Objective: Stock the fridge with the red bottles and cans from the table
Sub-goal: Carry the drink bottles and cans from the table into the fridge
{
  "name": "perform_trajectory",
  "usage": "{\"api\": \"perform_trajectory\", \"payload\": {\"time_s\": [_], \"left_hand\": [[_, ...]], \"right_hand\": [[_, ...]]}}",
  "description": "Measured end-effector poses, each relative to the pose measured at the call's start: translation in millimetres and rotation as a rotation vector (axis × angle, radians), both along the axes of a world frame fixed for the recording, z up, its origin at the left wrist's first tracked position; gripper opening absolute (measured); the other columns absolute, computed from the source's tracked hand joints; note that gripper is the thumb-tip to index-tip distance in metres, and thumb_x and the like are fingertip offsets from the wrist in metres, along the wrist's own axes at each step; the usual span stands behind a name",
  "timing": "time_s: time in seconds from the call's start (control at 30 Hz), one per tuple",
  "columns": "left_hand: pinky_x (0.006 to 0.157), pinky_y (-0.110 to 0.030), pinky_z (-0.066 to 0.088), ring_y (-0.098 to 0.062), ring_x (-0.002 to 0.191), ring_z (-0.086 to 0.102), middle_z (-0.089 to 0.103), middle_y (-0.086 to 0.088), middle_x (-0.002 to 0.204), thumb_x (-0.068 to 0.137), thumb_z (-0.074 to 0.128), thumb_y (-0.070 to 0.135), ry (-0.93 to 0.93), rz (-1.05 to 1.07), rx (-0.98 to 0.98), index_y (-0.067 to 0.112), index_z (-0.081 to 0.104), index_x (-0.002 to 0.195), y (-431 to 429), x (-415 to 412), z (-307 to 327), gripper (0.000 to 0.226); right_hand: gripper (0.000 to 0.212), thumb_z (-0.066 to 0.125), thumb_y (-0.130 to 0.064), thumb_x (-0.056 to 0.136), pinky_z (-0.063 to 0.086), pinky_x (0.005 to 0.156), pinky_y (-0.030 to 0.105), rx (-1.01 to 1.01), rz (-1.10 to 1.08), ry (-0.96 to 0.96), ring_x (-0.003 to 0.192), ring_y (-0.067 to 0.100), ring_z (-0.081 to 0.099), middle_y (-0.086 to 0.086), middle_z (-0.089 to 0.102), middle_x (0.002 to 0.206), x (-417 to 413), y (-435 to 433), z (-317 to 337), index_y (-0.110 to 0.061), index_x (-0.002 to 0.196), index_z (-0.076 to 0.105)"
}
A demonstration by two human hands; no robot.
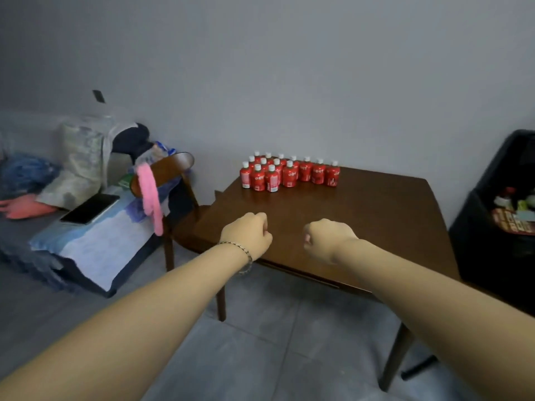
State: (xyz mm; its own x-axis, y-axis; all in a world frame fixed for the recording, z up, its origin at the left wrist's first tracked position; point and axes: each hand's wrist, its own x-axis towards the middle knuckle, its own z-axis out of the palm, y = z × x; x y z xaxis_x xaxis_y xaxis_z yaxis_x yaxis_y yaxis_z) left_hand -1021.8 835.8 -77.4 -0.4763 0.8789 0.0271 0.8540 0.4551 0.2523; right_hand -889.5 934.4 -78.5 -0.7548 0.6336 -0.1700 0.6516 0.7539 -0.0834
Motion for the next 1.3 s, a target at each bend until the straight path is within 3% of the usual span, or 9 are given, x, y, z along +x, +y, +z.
{"api": "perform_trajectory", "payload": {"time_s": [0.2,0.5,0.77,0.93,1.0,1.07,1.17,1.23,1.3], "left_hand": [[0.081,-0.031,0.049,-0.017,0.092,0.055,0.054,-0.002,0.111,0.094,0.044,0.028,0.017,-0.099,-0.002,0.020,0.050,0.115,137.4,-39.9,-33.2,0.024],[0.090,-0.032,0.049,-0.017,0.113,0.051,0.046,-0.001,0.130,0.092,0.053,0.030,-0.061,0.097,0.065,0.023,0.042,0.131,307.2,-157.7,-77.0,0.041],[0.104,-0.039,0.039,-0.026,0.133,0.032,0.031,-0.007,0.145,0.086,0.059,0.041,-0.001,0.104,0.095,0.023,0.040,0.134,414.9,-299.7,-152.5,0.055],[0.108,-0.052,0.029,-0.031,0.140,0.019,0.020,-0.010,0.151,0.080,0.054,0.061,0.090,0.025,-0.043,0.031,0.032,0.137,481.3,-375.9,-185.8,0.069],[0.107,-0.055,0.025,-0.030,0.140,0.018,0.020,-0.007,0.150,0.079,0.047,0.068,0.123,-0.016,-0.099,0.034,0.030,0.137,505.6,-398.6,-195.7,0.069],[0.101,-0.050,0.034,-0.029,0.133,0.028,0.029,-0.007,0.144,0.079,0.040,0.072,0.158,-0.086,-0.154,0.034,0.031,0.137,522.2,-415.5,-206.1,0.069],[0.078,-0.034,0.046,-0.028,0.114,0.040,0.042,-0.006,0.129,0.080,0.035,0.073,0.170,-0.223,-0.224,0.034,0.035,0.134,538.8,-432.2,-225.0,0.067],[0.058,-0.029,0.042,-0.028,0.102,0.047,0.051,-0.004,0.119,0.074,0.029,0.076,0.236,-0.307,-0.169,0.032,0.048,0.126,545.6,-436.9,-236.3,0.071],[0.043,-0.023,0.032,-0.026,0.078,0.057,0.064,-0.002,0.092,0.066,0.027,0.078,0.249,-0.341,-0.103,0.029,0.065,0.105,553.7,-439.7,-242.5,0.073]], "right_hand": [[0.027,0.042,-0.024,0.092,0.046,0.075,0.033,-0.004,-0.082,-0.016,0.100,0.028,0.060,0.006,0.063,0.111,-34.7,121.8,-35.0,-0.014,0.110,0.059],[0.015,0.040,-0.021,0.093,0.041,0.069,0.031,-0.115,-0.129,-0.044,0.099,0.028,0.060,0.006,0.062,0.110,-139.4,299.5,-66.3,-0.016,0.098,0.053],[0.032,0.043,-0.023,0.094,0.047,0.086,0.034,-0.255,-0.295,0.003,0.112,0.025,0.054,0.005,0.053,0.124,-256.4,400.8,-136.8,-0.015,0.123,0.051],[0.054,0.053,-0.027,0.091,0.044,0.098,0.038,-0.365,-0.456,0.091,0.126,0.025,0.044,0.005,0.039,0.138,-325.7,453.7,-168.5,-0.016,0.140,0.033],[0.067,0.058,-0.029,0.089,0.041,0.103,0.040,-0.381,-0.499,0.172,0.132,0.024,0.037,0.004,0.032,0.144,-350.7,476.1,-179.2,-0.018,0.145,0.024],[0.075,0.062,-0.027,0.086,0.037,0.106,0.040,-0.406,-0.559,0.277,0.135,0.025,0.031,0.004,0.027,0.148,-370.9,498.6,-188.5,-0.020,0.148,0.019],[0.078,0.067,-0.023,0.082,0.037,0.105,0.041,-0.541,-0.715,0.473,0.133,0.029,0.036,0.007,0.029,0.147,-397.0,533.9,-209.3,-0.023,0.146,0.023],[0.077,0.073,-0.021,0.077,0.042,0.103,0.042,-0.659,-0.808,0.585,0.127,0.028,0.044,0.009,0.038,0.143,-408.6,549.8,-224.5,-0.022,0.142,0.032],[0.071,0.078,-0.018,0.070,0.046,0.098,0.042,-0.695,-0.829,0.597,0.120,0.028,0.051,0.010,0.048,0.133,-417.7,560.0,-241.9,-0.022,0.131,0.042]]}}
